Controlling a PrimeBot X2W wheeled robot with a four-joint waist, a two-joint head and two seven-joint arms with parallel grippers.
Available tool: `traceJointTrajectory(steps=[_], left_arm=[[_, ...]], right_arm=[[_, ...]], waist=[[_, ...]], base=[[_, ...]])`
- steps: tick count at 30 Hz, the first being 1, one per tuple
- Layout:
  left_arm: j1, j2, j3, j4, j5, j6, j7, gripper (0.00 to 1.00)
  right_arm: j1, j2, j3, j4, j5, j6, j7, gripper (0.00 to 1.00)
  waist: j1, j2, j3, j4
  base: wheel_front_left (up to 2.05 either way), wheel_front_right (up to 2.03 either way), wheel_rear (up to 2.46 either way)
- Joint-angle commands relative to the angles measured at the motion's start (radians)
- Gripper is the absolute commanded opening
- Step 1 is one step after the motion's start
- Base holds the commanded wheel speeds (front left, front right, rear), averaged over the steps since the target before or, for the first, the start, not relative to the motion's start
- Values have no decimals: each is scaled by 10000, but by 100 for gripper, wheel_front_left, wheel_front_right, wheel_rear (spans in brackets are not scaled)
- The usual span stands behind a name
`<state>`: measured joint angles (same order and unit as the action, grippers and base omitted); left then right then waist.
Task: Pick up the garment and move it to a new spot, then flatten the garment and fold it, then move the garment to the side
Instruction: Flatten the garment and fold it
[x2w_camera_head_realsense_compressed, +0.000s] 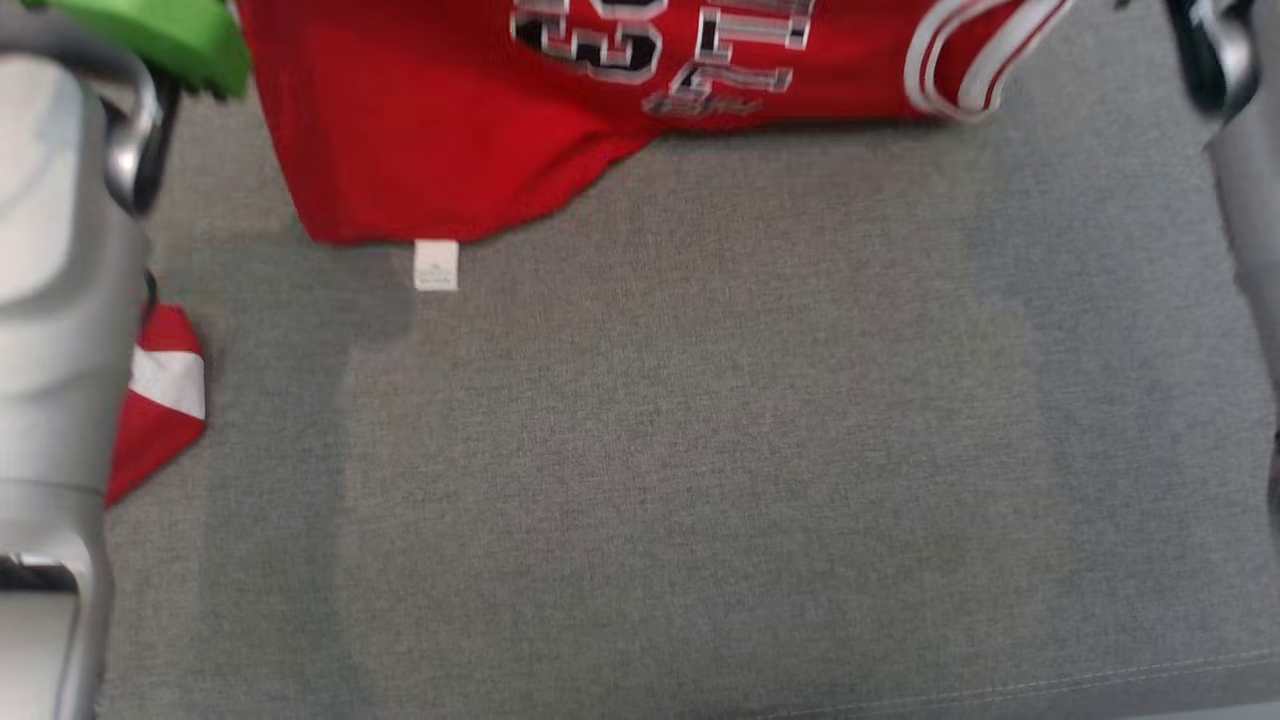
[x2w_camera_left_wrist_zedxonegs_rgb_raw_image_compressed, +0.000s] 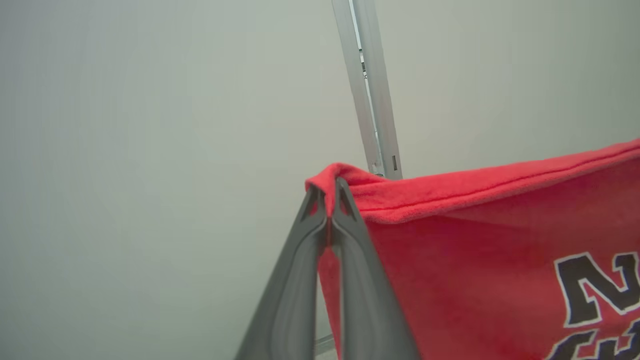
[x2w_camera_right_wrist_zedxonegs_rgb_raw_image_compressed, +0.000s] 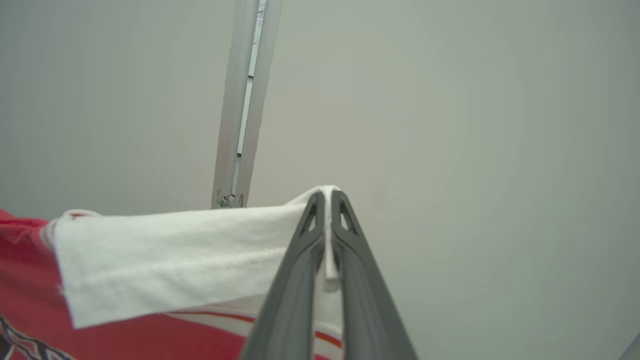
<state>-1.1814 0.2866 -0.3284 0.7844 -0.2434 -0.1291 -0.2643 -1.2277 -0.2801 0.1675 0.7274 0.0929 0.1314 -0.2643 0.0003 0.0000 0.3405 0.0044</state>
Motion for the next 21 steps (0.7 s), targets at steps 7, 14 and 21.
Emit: traceJointTrajectory(steps=[7, 14, 21], left_arm=[[-2968, 258, -125, 255, 612, 44, 4, 0], [-4152, 209, 26, -341, 1049, 237, 10, 0], [-2559, 187, 548, -515, 715, 168, 9, 0]], right_arm=[[-3198, -341, -1026, -85, -1769, -14, -3, 0], [-4219, 97, -2036, -935, -2867, -14, -2, 0], [-2826, 143, -1878, -827, -2206, -14, -2, 0]], waist=[[-3, 0, 2084, 431], [-3, 0, 2258, 443], [-3, 0, 2758, 145]], base=[[0, 0, 0], [0, 0, 0], [0, 0, 0]])
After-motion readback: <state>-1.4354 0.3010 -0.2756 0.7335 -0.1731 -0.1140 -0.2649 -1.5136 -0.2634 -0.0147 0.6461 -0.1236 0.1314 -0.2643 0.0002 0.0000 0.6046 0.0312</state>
